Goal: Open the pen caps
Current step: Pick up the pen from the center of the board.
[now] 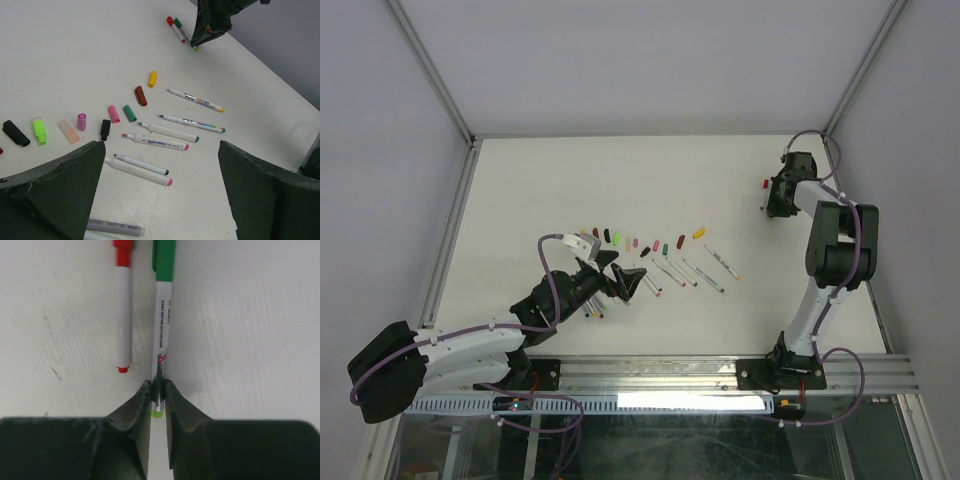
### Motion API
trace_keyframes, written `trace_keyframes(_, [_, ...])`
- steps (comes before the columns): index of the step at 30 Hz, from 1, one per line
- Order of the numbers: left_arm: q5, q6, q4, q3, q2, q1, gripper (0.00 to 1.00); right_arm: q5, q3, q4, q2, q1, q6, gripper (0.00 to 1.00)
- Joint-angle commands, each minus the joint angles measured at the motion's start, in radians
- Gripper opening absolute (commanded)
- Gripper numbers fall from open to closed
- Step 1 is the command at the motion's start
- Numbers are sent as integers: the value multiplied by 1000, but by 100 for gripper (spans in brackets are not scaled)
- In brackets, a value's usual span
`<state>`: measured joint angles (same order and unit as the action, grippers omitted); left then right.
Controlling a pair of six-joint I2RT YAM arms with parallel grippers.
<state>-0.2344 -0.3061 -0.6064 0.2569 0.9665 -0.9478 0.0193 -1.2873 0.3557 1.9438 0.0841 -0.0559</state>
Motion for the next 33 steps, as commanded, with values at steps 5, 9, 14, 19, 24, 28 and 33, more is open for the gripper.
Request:
trace_keyframes(5, [-8, -19, -33, -5, -39, 3, 99, -31, 54, 29, -78, 99, 37, 10])
trace_keyframes(9, [-3, -20, -40, -6, -36, 3, 99, -48, 22, 61, -51, 115, 67, 11])
trace_keyframes(14, [-2, -18, -31, -4, -40, 3, 99, -60, -67, 103, 13, 116, 118, 25])
trace_keyframes(19, [0, -18, -32, -4, -41, 4, 99, -50, -162, 150, 83, 114, 139, 34])
trace_keyframes(24, [4, -19, -36, -2, -35, 4, 99, -15, -218, 178, 132, 115, 153, 35])
trace_keyframes(28, [3, -18, -39, -4, -33, 3, 99, 23, -237, 195, 165, 114, 168, 30])
trace_keyframes(33, [18, -31, -60, -5, -29, 4, 99, 16, -183, 185, 144, 114, 184, 12])
